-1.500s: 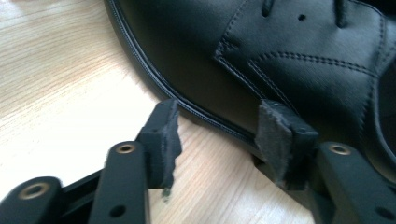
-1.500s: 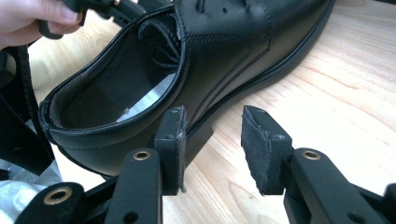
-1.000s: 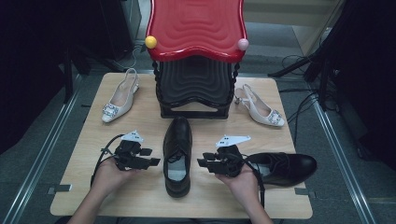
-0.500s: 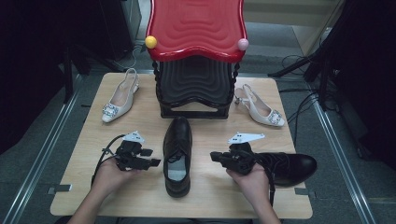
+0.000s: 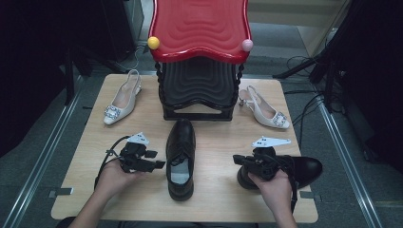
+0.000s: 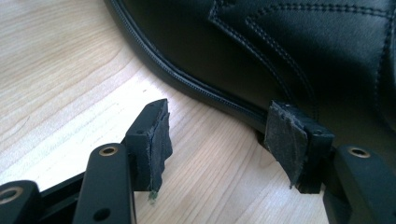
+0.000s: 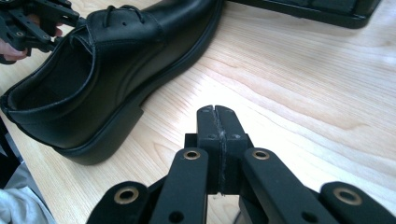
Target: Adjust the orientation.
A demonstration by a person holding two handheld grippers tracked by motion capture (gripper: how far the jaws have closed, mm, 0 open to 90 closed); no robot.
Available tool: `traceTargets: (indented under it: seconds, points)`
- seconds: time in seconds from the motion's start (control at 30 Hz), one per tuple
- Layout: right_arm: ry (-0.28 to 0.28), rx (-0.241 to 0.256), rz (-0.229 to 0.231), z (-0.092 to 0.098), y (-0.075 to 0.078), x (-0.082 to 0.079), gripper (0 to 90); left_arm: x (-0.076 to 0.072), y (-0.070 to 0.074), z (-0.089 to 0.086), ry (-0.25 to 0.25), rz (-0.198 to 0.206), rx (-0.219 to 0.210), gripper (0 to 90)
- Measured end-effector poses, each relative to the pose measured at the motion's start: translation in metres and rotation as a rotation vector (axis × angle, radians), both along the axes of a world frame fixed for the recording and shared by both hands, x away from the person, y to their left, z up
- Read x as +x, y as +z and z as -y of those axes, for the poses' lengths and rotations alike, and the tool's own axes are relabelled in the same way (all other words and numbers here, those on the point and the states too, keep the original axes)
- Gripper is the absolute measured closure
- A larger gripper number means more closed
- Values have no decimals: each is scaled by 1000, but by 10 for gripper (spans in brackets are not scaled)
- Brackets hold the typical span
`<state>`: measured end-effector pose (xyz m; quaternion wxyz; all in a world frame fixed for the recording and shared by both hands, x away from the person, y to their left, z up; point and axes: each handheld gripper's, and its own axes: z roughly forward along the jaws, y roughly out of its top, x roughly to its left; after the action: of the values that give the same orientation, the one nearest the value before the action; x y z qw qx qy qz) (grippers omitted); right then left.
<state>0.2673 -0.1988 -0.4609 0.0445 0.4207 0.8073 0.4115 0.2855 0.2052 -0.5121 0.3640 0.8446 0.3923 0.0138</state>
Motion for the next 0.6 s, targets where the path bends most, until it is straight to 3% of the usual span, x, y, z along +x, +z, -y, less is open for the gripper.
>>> traceTargets:
  seconds: [0.17,0.3,0.47,0.6]
  points:
    - [-26,-13,-6,8,-1,-5,900,5,-1,1,3,0,-23,404]
    - [-48,-13,-5,15,0,-9,900,9,-2,1,7,-11,-14,406]
    - [-71,23,8,27,5,-18,900,14,-1,3,-9,-4,3,409]
    - [-99,24,24,36,9,-25,900,19,-1,2,-4,-12,-5,409]
